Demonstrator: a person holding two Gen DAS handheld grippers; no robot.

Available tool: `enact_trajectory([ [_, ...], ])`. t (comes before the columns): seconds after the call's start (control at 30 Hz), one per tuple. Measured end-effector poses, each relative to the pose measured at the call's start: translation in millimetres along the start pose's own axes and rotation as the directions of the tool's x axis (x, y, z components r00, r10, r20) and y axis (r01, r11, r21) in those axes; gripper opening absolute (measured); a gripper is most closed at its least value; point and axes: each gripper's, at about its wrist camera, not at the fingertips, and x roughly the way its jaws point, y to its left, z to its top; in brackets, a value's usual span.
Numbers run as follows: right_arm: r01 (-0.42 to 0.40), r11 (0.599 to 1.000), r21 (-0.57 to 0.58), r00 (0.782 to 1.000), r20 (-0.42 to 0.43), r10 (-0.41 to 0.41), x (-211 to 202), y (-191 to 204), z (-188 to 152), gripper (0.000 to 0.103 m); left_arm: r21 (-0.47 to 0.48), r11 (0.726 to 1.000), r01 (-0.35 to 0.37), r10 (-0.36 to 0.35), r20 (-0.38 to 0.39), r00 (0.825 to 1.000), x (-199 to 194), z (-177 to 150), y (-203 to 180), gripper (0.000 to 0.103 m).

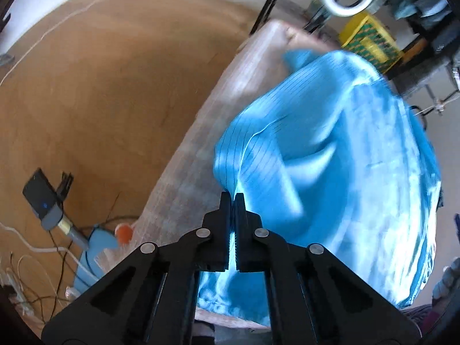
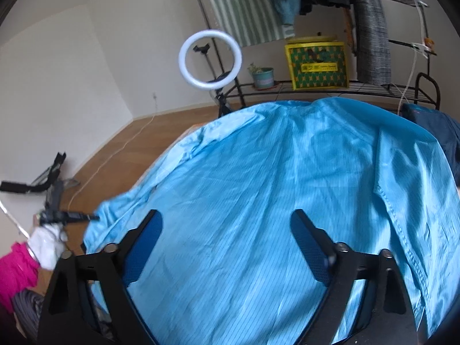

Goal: Fold large clothes

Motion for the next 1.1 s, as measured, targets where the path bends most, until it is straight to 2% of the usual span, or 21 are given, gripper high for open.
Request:
enact_trajectory([
  [0.07, 0.007, 1.0, -0.012, 1.0, -0.021, -0.008, 4.9, 2.1, -2.0, 0.086, 0.047, 0.998, 0.028, -0.031, 0.048, 0.998, -20.2, -0.3, -17.0, 0.0],
  [0.1, 0.011, 1.0, -0.016, 0.999, -0.033, -0.011, 7.9, 3.1, -3.1, 0.085, 0.082, 0.995, 0.065, -0.071, 0.075, 0.995, -33.9, -2.3, -30.4, 0.0],
  [0.17, 0.006, 1.0, -0.017, 0.998, -0.063, -0.007, 15.3, 3.6, -5.0, 0.081, 0.147, 0.986, 0.082, -0.098, 0.109, 0.989, -51.8, -6.0, -53.1, 0.0],
  [0.23, -0.01, 1.0, 0.004, 0.995, -0.098, 0.01, 23.4, 1.4, -6.4, 0.077, 0.249, 0.964, 0.091, -0.13, 0.147, 0.98, -72.2, -14.6, -84.4, 0.0],
  [0.33, -0.046, 0.997, 0.057, 0.989, -0.139, 0.053, 34.2, -3.9, -7.0, 0.07, 0.403, 0.91, 0.096, -0.18, 0.177, 0.968, -93.8, -37.7, -130.5, 0.0],
  [0.43, -0.087, 0.989, 0.119, 0.978, -0.179, 0.108, 46.7, -10.2, -7.8, 0.066, 0.534, 0.835, 0.134, -0.232, 0.121, 0.965, -98.2, -68.8, -170.5, 0.0],
  [0.53, -0.131, 0.972, 0.197, 0.963, -0.209, 0.172, 59.1, -18.4, -11.4, 0.066, 0.636, 0.749, 0.185, -0.256, 0.02, 0.966, -90.4, -106.1, -199.8, 0.0],
  [0.57, -0.135, 0.968, 0.21, 0.959, -0.216, 0.181, 61.6, -19.6, -12.1, 0.066, 0.653, 0.73, 0.202, -0.259, -0.01, 0.966, -87.6, -115.7, -207.6, 0.0],
  [0.67, -0.16, 0.953, 0.257, 0.943, -0.246, 0.225, 72.9, -23.1, -19.3, 0.066, 0.712, 0.667, 0.219, -0.224, -0.088, 0.971, -71.5, -146.9, -223.0, 0.0],
  [0.8, -0.208, 0.924, 0.321, 0.913, -0.276, 0.301, 87.5, -19.2, -30.9, 0.066, 0.771, 0.604, 0.202, -0.179, -0.116, 0.977, -60.9, -172.1, -238.0, 0.0],
  [0.87, -0.233, 0.916, 0.327, 0.9, -0.285, 0.33, 94.2, -13.6, -34.0, 0.066, 0.786, 0.581, 0.213, -0.19, -0.123, 0.974, -63.8, -183.7, -247.6, 0.0],
  [1.0, -0.212, 0.93, 0.302, 0.885, -0.345, 0.314, 109.6, 1.0, -42.7, 0.066, 0.808, 0.544, 0.226, -0.204, -0.134, 0.97, -63.0, -196.9, -261.1, 0.0],
  [1.07, -0.215, 0.927, 0.306, 0.868, -0.375, 0.325, 114.0, 8.2, -48.7, 0.066, 0.811, 0.54, 0.227, -0.204, -0.136, 0.97, -61.7, -198.8, -262.5, 0.0],
  [1.1, -0.213, 0.929, 0.301, 0.862, -0.39, 0.324, 115.5, 10.9, -52.0, 0.066, 0.798, 0.549, 0.247, -0.206, -0.157, 0.966, -61.5, -198.9, -261.5, 0.007],
])
